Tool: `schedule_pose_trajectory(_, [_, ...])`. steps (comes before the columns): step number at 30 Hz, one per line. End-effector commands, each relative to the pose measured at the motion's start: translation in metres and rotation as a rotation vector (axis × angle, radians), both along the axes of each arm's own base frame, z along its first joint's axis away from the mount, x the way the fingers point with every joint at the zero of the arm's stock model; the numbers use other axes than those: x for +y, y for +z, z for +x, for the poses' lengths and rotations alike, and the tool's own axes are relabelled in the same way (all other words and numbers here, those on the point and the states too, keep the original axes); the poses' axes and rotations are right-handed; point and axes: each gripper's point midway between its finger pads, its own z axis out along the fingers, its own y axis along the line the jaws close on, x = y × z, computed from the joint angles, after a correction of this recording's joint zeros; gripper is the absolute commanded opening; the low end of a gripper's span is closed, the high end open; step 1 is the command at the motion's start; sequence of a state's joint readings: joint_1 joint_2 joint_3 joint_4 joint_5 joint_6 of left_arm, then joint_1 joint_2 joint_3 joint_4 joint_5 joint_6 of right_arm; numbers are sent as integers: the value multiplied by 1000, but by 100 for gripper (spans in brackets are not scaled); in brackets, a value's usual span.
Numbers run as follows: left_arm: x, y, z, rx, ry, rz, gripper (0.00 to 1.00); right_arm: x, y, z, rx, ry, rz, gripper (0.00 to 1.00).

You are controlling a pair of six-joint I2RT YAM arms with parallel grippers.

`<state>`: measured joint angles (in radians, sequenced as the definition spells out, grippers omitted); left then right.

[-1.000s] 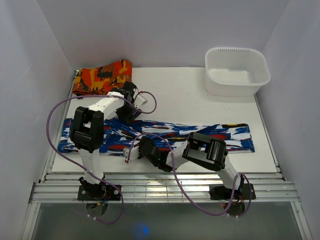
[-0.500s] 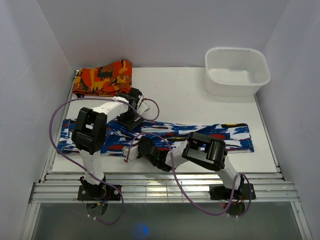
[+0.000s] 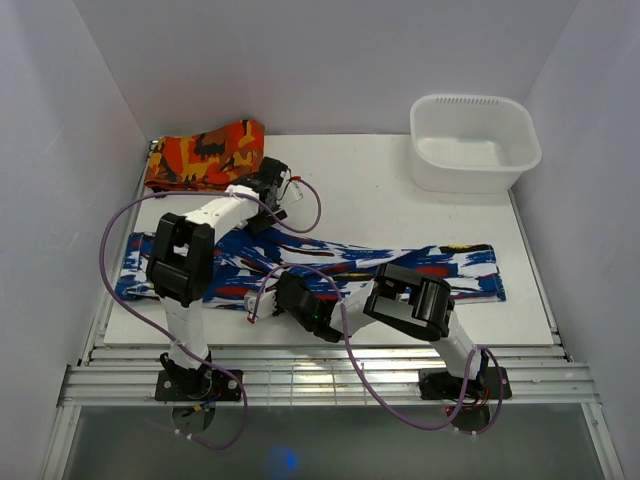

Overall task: Fold and stack the trousers
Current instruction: Fold the trousers

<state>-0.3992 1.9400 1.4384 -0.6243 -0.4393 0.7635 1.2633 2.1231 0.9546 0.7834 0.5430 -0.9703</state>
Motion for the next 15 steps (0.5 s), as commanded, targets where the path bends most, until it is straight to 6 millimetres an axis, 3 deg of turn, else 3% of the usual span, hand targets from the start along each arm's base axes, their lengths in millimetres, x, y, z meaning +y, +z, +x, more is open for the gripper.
schedule_pose_trajectory(1, [9, 39, 45, -150, -7, 67, 86, -57, -103, -34, 234, 19, -303, 8])
schedule_pose_trajectory(7, [0, 45, 73, -191, -26, 55, 80, -54, -104, -34, 241, 17, -296, 8])
schedule_pose_trajectory(10, [-14, 53, 85, -220, -43, -15, 84, -51, -102, -33, 243, 16, -289, 8])
schedule_pose_trajectory(13, [-26, 47, 81, -182, -22, -122, 86, -47, -96, -30, 230, 8, -277, 8])
schedule_pose_trajectory(15, [-34, 57, 77, -157, -8, -212, 87, -44, -92, -27, 222, 4, -268, 8])
